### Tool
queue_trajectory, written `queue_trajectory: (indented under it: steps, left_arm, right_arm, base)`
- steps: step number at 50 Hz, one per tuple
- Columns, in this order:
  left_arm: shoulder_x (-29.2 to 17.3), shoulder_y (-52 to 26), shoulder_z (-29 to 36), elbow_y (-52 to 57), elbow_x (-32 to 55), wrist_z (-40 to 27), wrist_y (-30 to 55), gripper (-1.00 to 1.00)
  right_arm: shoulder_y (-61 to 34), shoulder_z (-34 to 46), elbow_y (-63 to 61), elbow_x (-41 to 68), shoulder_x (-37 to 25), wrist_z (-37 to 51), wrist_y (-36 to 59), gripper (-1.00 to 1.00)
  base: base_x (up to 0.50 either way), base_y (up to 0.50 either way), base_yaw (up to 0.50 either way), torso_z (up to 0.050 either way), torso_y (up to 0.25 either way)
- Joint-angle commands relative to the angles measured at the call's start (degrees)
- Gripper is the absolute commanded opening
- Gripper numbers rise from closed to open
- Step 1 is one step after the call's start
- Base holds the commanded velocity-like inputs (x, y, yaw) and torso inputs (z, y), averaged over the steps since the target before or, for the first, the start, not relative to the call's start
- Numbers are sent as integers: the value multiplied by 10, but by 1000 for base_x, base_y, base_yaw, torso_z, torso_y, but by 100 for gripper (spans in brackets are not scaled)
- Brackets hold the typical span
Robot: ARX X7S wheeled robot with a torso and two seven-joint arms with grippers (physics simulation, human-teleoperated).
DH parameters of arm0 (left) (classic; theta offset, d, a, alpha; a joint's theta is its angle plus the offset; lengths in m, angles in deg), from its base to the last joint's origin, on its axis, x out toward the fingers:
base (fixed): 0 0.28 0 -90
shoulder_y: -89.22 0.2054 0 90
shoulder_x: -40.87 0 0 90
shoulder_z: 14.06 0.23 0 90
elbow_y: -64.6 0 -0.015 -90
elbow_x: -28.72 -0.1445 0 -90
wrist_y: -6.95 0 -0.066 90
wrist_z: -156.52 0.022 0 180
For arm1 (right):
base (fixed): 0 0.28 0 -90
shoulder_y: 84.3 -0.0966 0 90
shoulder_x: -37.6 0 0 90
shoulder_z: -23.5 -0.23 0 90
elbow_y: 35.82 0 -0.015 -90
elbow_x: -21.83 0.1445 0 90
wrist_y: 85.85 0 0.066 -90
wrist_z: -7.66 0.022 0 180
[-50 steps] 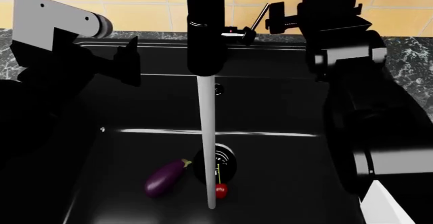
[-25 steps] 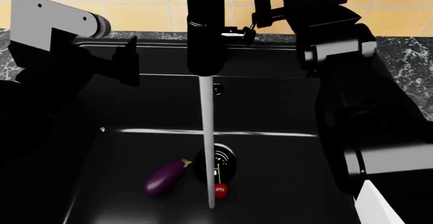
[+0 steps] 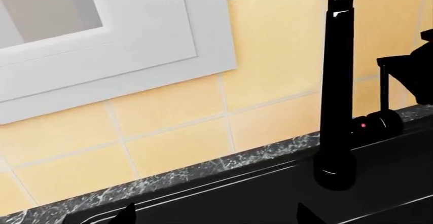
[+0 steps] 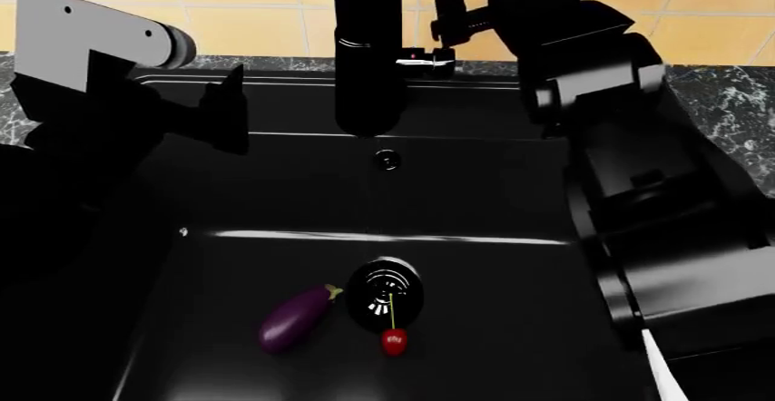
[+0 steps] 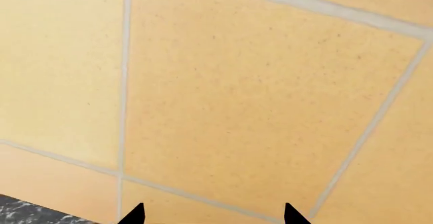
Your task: Pick up the fruits and vegetables and place them in the sink. Turn on the sink faucet to wash them. Then turn the sink off and put them in the tray.
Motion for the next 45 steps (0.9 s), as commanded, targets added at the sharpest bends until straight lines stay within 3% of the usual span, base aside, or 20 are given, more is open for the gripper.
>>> queue_trajectory:
  steps: [1,12,21,27,36,45]
  left_arm:
    - [0,0,0,1,0,1,0,100]
    - [0,1,1,2,0,1,0,100]
    - [1,2,6,7,-1,6,1,100]
    - [-1,0,3,9,4,4,2,100]
    - [-3,-6,1,12,14,-1,11,100]
    - [0,-11,0,11,22,-3,16,100]
  right_arm:
    - [2,63,2,75,5,-23,0,100]
    - [-22,-44,2,-40,-11,-33,6,100]
    - [-44,-47,-3,-79,-34,-72,30,100]
    - [29,-24,-295,-68,-93,-101,240,100]
    - [57,30,-496,-50,-156,-170,427,100]
    - [71,72,-674,-16,-231,-233,554,100]
  base:
    - [0,0,0,0,0]
    - [0,0,0,0,0]
    - [0,0,0,0,0]
    - [0,0,0,0,0]
    - [0,0,0,0,0]
    - [0,0,0,0,0]
